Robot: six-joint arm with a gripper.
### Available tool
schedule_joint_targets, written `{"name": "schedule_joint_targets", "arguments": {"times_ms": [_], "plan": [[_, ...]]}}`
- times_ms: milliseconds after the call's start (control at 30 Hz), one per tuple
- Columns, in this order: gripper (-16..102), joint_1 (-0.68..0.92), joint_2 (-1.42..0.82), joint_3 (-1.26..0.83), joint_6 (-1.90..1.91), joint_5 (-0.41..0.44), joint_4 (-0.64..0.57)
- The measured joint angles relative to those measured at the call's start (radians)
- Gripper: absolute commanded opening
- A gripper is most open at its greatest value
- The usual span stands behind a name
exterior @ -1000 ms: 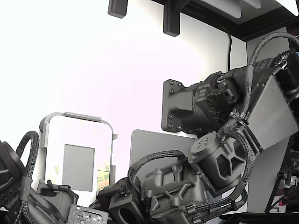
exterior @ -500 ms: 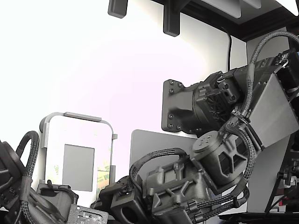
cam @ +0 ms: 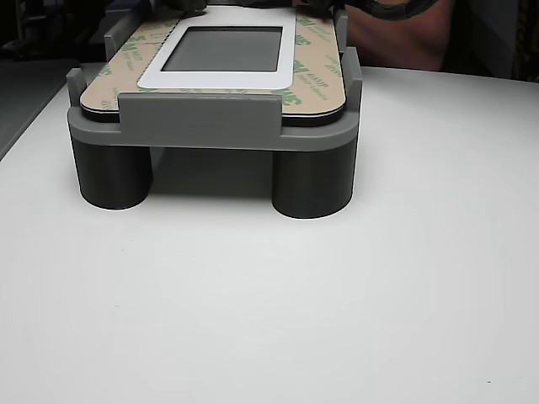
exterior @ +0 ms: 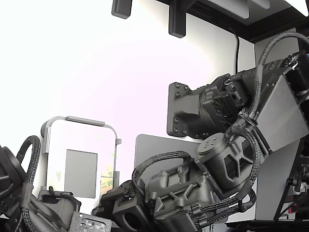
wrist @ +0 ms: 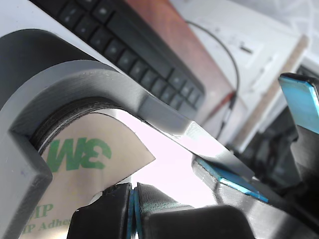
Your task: Peel off protective film from adhesive tape.
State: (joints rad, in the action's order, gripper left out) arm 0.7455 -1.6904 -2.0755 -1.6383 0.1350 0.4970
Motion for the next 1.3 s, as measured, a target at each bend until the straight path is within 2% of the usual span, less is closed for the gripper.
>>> {"name": "schedule_joint_targets", "arguments": {"times_ms": [700,1300], "plan": [[-10,-0.012,-0.008,-0.018,-0.009,-0.008,-0.008],[-10,-0.012,-0.014,0.021,-0.008,-0.003,0.051]]}}
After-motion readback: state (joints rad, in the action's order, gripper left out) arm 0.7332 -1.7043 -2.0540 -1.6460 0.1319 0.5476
